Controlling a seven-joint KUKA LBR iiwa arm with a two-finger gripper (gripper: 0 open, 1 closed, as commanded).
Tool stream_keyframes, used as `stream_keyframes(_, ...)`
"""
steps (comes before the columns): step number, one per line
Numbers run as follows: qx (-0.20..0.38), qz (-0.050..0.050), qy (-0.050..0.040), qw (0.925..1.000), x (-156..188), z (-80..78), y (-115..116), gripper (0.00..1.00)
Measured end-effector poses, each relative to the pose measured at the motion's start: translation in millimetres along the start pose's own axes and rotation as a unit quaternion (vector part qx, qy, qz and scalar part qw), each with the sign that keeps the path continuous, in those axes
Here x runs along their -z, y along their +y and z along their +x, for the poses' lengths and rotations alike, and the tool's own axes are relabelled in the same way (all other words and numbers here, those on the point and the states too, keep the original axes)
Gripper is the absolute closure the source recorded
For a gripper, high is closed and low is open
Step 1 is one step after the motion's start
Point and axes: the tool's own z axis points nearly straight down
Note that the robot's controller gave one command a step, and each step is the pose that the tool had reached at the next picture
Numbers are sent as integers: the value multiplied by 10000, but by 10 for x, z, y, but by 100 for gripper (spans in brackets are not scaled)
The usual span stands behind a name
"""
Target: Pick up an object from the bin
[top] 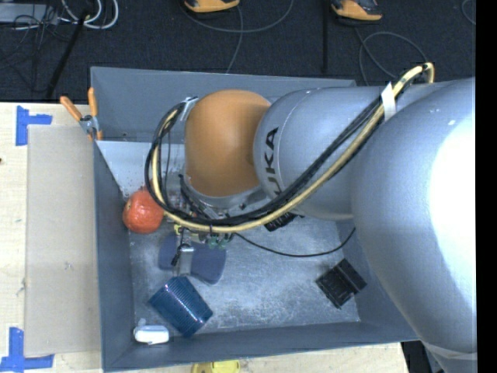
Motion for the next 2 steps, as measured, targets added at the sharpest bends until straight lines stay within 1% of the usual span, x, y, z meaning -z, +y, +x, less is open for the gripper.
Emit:
stream_keyframes(1,4,5,4,10000,-8,1,-4,0)
stream_keyframes(2,343,-6,-23,9994,-123,191,-165,0)
